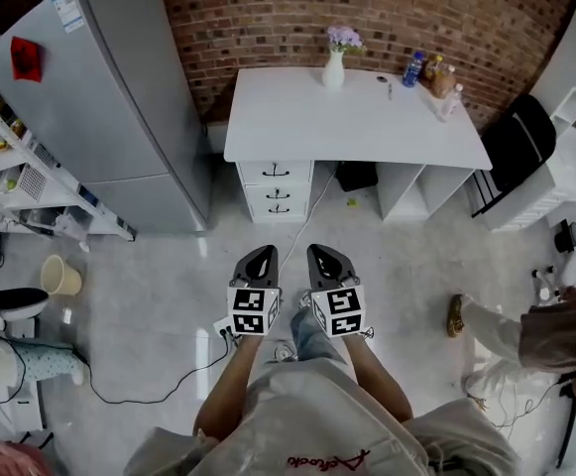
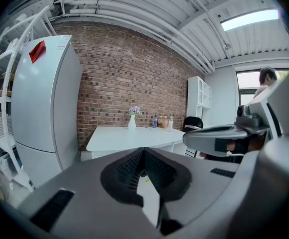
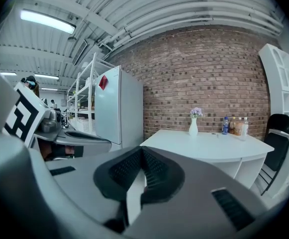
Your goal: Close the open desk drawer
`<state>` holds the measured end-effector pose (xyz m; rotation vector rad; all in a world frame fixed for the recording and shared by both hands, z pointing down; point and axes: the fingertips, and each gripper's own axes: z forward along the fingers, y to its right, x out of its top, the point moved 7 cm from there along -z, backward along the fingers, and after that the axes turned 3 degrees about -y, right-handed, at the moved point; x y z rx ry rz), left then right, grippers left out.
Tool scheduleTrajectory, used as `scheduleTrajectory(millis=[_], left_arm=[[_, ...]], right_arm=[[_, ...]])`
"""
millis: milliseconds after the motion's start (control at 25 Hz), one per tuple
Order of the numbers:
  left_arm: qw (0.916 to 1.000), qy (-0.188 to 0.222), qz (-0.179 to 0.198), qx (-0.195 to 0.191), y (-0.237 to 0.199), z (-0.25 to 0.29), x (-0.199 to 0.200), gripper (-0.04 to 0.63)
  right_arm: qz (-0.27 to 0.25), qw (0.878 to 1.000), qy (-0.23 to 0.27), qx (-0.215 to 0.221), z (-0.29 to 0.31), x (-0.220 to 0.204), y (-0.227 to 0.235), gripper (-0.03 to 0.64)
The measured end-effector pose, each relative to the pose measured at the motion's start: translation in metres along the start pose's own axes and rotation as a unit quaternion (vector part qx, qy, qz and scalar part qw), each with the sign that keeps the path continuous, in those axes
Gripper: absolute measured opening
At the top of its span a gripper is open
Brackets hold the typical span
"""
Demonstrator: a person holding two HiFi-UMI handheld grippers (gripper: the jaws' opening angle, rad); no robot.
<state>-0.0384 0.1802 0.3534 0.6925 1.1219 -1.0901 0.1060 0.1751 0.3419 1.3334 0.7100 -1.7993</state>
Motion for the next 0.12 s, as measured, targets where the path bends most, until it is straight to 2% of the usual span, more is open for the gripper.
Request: scheduleTrajectory(millis=[120], left_arm=[[1.0,-0.002,-0.003,0.0,-0.0014,0.0037,0.0098,0.012]], right_arm=[[0.0,1.0,-0.004,0.0,0.0023,0.0083,0.0041,0.017]])
